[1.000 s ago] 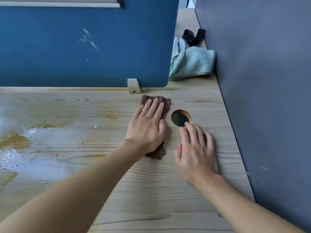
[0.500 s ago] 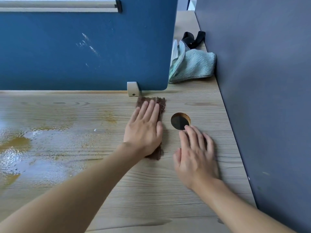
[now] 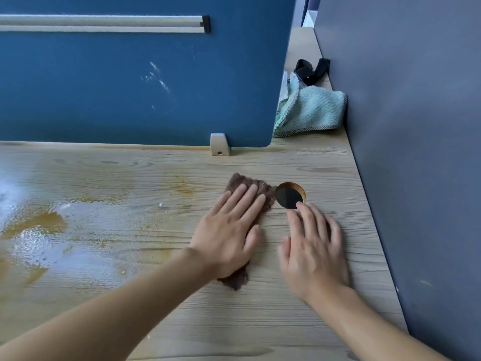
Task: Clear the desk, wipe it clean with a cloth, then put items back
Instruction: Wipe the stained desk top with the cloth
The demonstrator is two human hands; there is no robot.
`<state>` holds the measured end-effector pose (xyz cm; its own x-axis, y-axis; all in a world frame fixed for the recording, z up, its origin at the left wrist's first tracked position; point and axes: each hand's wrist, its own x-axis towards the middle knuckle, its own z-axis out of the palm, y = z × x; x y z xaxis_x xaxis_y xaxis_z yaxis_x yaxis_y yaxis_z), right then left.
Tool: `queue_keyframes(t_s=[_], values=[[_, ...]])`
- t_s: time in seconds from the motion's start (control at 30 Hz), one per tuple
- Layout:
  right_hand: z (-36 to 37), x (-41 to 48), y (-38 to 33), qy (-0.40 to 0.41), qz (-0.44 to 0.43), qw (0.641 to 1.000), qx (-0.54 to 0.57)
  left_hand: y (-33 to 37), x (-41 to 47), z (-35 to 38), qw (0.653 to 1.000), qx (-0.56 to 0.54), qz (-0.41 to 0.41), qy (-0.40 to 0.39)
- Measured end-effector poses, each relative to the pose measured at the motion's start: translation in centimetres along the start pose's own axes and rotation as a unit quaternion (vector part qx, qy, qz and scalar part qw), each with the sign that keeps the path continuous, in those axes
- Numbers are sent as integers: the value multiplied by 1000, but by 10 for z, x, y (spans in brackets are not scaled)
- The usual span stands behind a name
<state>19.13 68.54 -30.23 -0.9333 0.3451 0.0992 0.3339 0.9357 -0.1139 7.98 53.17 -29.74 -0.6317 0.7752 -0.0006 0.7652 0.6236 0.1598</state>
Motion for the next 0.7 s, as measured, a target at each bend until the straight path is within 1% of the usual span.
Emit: queue_keyframes(t_s=[0.03, 0.07, 0.1, 0.13, 0.2, 0.23, 0.27, 0.3, 0.33, 0.4, 0.43, 0.47, 0.5, 0.53, 0.63, 0.67, 0.7], values=[[0, 0, -1, -2, -2, 1000, -5, -1, -14, -1, 999, -11, 41, -25], [0, 0, -1, -4, -4, 1000, -9, -8, -19, -2, 997, -15, 56, -41], [1, 0, -1, -5, -3, 1000, -10, -19, -14, -3, 998, -14, 41, -35], [1, 0, 0, -3, -1, 1000, -12, -29, -4, -4, 1000, -6, -7, -20], [2, -1, 0, -1, -6, 1000, -21, -44, 18, -6, 989, -2, -151, 9], [2, -1, -2, 0, -9, 1000, -26, -45, 21, -7, 981, -5, -191, 11], [0, 0, -6, 3, -17, 999, -29, -42, 20, -6, 981, -3, -196, 11], [0, 0, -12, 4, -34, 999, -26, -35, 12, -5, 985, -4, -171, 9], [1, 2, -23, 0, -61, 998, -14, -29, -2, -6, 992, -5, -129, 0], [6, 2, -43, -11, -100, 995, 20, -24, -33, -8, 999, -20, -26, -20], [9, 2, -51, -18, -110, 993, 26, -29, -43, -10, 999, -27, 4, -28], [12, 2, -56, -22, -114, 993, 21, -37, -45, -11, 999, -26, 8, -30], [14, 2, -58, -27, -114, 993, 9, -48, -39, -11, 999, -20, -12, -25], [17, 2, -58, -32, -114, 993, -4, -58, -28, -11, 999, -11, -50, -18], [17, 1, -56, -34, -117, 992, -13, -79, 9, -11, 983, -3, -185, 7], [17, 1, -57, -30, -115, 993, -13, -80, 15, -10, 978, -1, -206, 13], [18, 2, -57, -31, -114, 993, -13, -77, 14, -10, 978, 3, -206, 17]])
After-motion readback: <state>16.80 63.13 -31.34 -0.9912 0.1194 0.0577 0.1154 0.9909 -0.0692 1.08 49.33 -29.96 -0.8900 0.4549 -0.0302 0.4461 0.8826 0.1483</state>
